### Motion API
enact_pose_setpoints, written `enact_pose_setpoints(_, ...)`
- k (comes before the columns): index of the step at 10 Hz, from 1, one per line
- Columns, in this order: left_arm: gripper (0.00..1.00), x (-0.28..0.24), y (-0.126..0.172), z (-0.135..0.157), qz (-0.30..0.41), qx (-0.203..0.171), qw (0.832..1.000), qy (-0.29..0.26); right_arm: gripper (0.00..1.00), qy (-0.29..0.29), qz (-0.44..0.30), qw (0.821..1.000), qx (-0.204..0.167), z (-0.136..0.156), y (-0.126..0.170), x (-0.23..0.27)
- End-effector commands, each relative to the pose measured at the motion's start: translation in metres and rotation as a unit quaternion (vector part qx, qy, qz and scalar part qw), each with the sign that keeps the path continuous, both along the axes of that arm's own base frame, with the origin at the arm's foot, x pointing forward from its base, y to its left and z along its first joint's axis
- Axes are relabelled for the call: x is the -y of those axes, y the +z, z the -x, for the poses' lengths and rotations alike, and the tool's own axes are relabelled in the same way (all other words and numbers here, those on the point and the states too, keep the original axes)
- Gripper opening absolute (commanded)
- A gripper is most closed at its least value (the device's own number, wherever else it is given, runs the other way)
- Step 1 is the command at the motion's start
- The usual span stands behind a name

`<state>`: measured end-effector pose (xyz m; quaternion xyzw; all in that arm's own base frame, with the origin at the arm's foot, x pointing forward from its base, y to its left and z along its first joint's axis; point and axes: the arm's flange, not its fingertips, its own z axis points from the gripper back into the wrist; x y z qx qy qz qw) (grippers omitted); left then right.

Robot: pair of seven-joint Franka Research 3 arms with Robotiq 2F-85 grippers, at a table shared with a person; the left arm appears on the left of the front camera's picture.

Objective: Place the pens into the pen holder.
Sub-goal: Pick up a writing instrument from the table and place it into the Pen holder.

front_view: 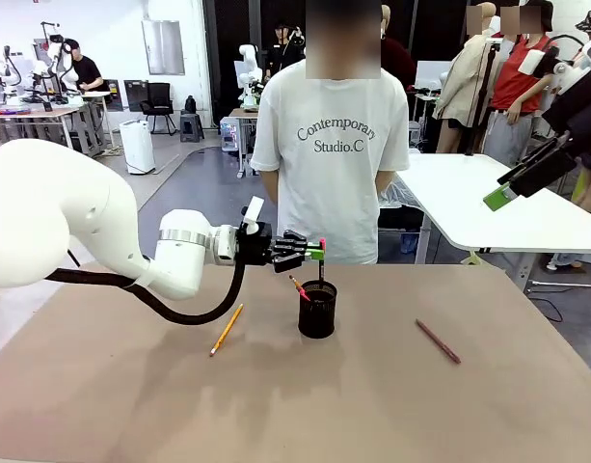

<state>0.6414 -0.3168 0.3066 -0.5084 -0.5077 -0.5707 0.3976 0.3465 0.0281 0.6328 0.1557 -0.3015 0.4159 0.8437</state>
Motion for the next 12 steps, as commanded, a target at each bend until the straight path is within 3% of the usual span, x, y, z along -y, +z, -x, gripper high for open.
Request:
enact_pose_setpoints(1,0.00,-0.002,0.007,-0.005,0.001,-0.007,1.000,0.006,1.00,0.004,-0.008,1.000,0.000,0.001,0.001,0.000)
enact_pose_setpoints(6,0.95,-0.011,0.009,-0.005,0.000,-0.018,1.000,0.016,1.00,0.004,-0.008,1.000,0.000,0.001,0.001,0.000)
enact_pose_setpoints(7,1.00,-0.013,0.010,-0.005,-0.002,-0.021,1.000,0.016,1.00,0.004,-0.008,1.000,0.000,0.001,0.001,0.000)
enact_pose_setpoints(12,1.00,-0.025,0.031,0.007,-0.027,-0.023,0.999,0.042,1.00,0.004,-0.008,1.000,0.000,0.001,0.001,0.000)
